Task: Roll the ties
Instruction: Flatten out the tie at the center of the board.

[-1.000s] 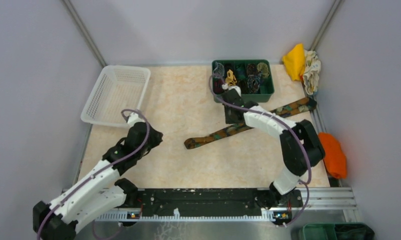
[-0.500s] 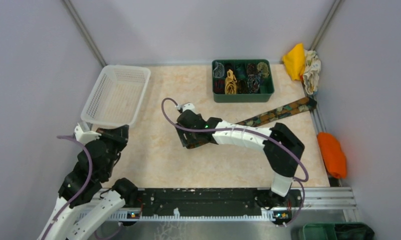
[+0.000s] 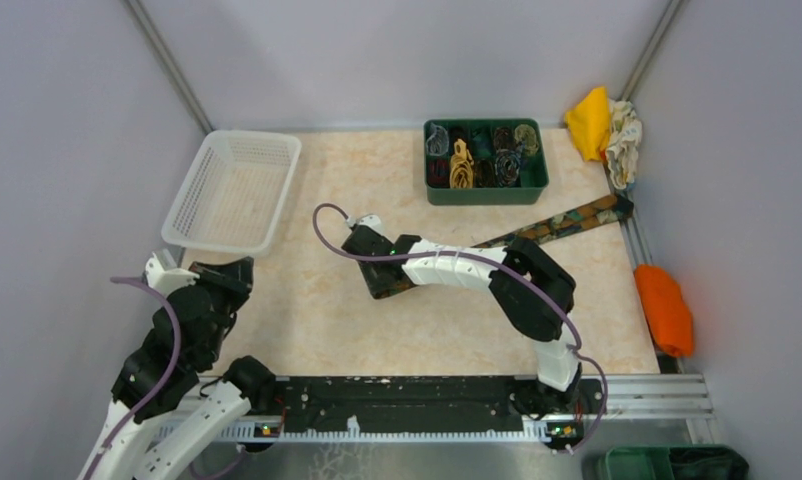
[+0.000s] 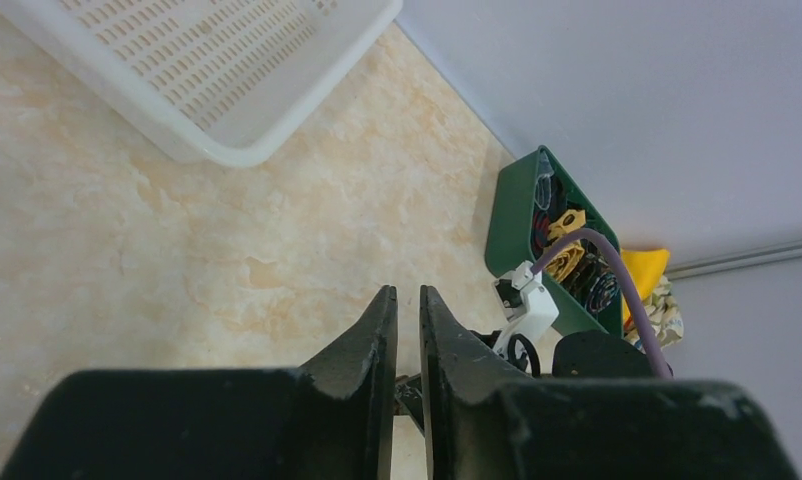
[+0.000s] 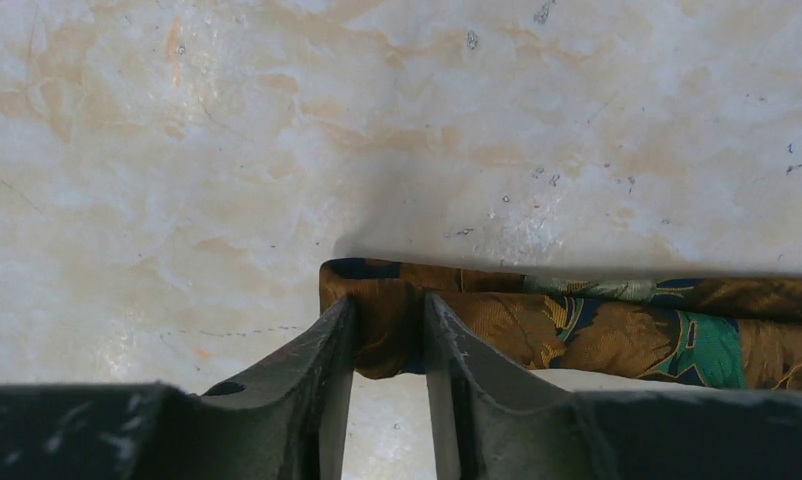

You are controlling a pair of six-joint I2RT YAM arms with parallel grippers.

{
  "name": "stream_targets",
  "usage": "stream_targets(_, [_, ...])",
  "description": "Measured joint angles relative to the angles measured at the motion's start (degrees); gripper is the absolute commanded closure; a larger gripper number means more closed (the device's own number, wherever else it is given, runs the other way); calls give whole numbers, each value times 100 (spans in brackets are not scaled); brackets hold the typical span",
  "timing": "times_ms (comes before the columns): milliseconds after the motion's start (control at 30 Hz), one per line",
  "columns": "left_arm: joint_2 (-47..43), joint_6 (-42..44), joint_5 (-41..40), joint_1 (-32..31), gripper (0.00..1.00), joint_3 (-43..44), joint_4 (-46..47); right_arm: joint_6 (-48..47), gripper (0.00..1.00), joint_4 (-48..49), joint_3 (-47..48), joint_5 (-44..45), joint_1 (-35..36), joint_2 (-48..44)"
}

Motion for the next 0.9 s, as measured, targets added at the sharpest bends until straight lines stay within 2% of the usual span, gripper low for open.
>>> stream_targets(267, [-15,63,-9,0,80,-11,-20,101,100,-94,212,-13,116,149])
stream_targets(533, [-144,90,-11,0,80,-13,-26,114,100,-46,409,-162,365,269])
stream_targets(900, [-164,212,-7,0,81,-199,61,125,100,1123,133,-1679,361,267])
